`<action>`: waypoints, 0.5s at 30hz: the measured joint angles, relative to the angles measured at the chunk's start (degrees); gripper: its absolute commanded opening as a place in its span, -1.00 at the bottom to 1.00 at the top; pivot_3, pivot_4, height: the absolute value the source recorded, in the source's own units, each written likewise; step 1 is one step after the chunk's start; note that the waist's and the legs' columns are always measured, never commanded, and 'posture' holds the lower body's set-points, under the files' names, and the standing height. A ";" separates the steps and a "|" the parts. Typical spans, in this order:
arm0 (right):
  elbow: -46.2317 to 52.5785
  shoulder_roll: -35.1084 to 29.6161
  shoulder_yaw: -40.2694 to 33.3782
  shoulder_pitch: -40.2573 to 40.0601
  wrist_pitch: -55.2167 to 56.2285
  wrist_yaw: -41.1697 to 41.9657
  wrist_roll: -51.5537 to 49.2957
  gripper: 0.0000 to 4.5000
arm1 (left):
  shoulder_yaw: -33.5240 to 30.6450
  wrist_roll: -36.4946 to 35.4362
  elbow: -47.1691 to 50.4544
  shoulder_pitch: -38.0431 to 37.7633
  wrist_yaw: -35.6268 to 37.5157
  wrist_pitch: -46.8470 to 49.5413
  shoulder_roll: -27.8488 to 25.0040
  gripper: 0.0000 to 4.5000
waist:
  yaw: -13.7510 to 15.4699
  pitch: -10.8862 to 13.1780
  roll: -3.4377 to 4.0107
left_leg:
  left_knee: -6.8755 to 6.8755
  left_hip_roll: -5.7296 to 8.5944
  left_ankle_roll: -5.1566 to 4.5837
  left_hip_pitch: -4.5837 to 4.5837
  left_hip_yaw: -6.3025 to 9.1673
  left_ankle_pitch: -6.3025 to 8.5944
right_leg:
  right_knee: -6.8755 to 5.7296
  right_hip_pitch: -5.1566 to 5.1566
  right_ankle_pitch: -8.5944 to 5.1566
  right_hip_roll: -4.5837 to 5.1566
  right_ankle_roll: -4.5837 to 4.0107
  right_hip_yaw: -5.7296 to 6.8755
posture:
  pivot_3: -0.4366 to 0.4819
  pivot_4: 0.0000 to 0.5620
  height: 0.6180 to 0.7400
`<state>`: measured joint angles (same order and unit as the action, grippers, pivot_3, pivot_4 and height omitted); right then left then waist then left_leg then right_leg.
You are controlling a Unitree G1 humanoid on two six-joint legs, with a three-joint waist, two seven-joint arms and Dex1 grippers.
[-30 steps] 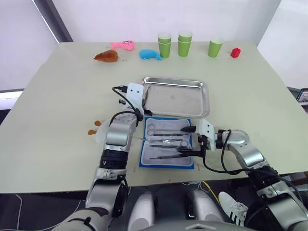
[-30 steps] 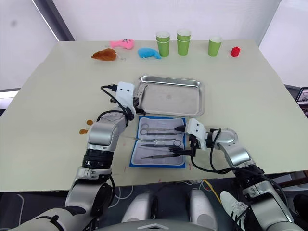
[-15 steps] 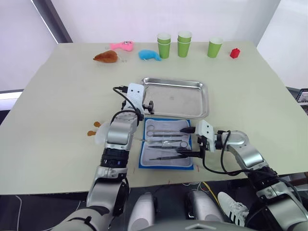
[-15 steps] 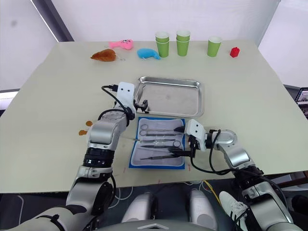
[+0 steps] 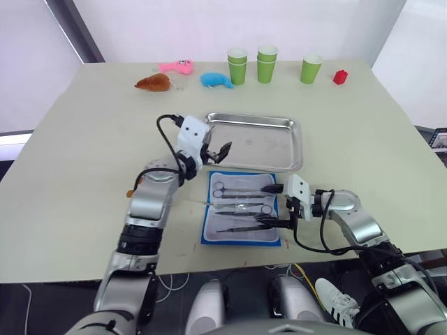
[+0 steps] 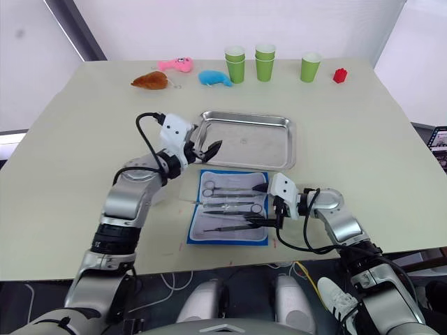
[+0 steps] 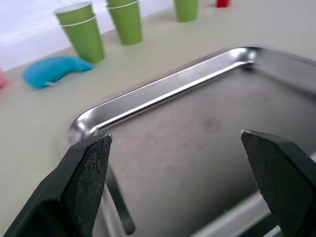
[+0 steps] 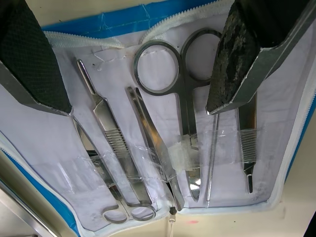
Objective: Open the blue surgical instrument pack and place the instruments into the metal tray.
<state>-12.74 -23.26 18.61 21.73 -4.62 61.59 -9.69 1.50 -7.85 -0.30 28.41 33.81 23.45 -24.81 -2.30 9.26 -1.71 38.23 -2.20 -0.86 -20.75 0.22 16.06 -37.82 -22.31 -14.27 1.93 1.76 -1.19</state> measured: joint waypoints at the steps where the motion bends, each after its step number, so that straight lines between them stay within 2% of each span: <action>1: 0.00 -0.01 0.00 -0.01 0.00 0.00 0.00 1.00 | -0.07 -1.15 0.23 -0.37 2.55 -0.69 -1.20 0.97 | -0.01 0.00 0.01 | 0.00 -0.02 0.00 0.00 -0.01 0.00 | 0.02 0.00 0.00 0.00 -0.01 0.00 | -0.05 -0.47 0.99; 5: 0.00 0.12 0.12 0.09 0.01 -0.02 0.00 1.00 | -1.78 -10.27 1.55 -2.13 18.32 -4.04 -7.20 0.97 | -0.12 0.00 0.01 | -0.03 -0.07 0.00 -0.05 -0.08 0.00 | 0.03 -0.10 -0.01 0.00 -0.04 -0.02 | -0.05 -0.47 0.99; 9: -0.04 0.03 0.17 0.19 0.01 -0.06 0.00 1.00 | -5.40 -17.32 0.56 -4.10 36.85 -7.98 -16.67 0.97 | 0.01 0.01 0.02 | -0.07 -0.11 -0.01 -0.05 -0.08 0.00 | 0.04 -0.19 -0.09 0.00 -0.12 0.01 | -0.05 -0.47 0.99; 15: 0.03 0.05 0.18 0.17 0.01 0.03 -0.01 1.00 | -7.37 -19.80 -6.15 -4.33 50.97 -13.03 -24.13 0.97 | -0.06 0.02 0.05 | -0.08 -0.15 -0.01 -0.09 -0.12 0.00 | 0.06 -0.26 -0.21 0.00 0.06 -0.03 | -0.05 -0.47 0.99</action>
<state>-12.71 -23.21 18.80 21.90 -4.61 61.63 -9.69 -5.87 -27.65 -6.45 24.08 84.79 10.42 -48.94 -2.36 9.29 -1.67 38.15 -2.35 -0.87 -20.84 0.11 16.06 -37.76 -22.58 -14.48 1.93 1.82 -1.23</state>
